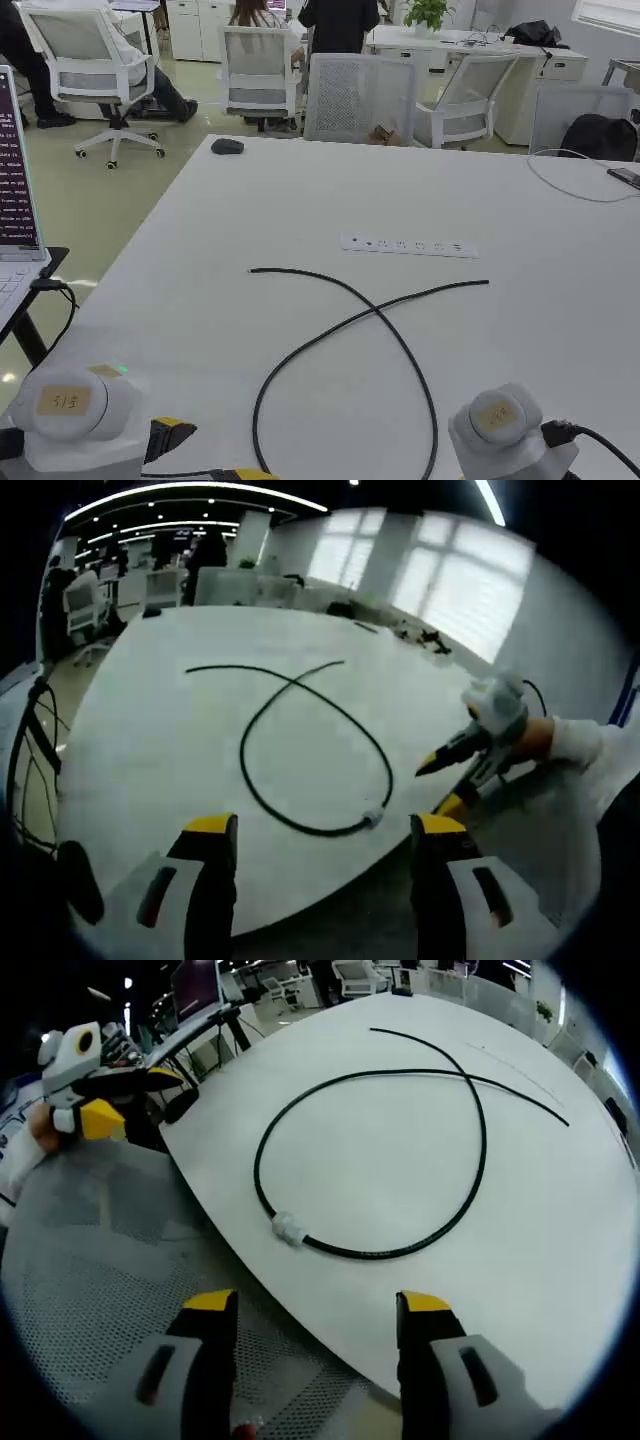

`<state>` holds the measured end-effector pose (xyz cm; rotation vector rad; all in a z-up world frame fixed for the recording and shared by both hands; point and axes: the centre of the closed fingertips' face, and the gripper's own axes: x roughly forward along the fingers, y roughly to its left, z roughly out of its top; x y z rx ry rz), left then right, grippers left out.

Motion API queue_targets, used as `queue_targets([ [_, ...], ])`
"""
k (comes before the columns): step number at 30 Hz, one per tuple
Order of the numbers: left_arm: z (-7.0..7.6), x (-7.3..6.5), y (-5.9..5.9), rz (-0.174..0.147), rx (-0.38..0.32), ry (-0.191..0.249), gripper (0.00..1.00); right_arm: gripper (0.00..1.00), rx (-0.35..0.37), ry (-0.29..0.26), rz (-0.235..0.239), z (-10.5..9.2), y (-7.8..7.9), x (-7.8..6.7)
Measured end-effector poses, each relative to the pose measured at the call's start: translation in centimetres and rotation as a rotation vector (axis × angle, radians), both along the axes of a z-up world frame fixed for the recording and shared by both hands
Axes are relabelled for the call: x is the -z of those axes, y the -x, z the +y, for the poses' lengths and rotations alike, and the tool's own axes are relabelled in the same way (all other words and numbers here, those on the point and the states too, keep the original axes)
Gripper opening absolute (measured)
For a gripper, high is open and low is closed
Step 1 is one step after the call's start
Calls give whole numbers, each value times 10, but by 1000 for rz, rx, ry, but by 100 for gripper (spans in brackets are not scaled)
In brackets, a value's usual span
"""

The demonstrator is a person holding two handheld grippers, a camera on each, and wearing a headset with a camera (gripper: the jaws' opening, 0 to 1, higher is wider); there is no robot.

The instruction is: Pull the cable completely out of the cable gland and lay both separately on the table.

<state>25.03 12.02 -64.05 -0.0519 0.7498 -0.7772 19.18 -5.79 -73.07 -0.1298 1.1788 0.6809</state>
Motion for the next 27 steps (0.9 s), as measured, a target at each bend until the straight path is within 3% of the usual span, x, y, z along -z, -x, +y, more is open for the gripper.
queue_targets([
  [27,5,3,0,29,-16,4,69,63,-1,7,13,2,1,1],
])
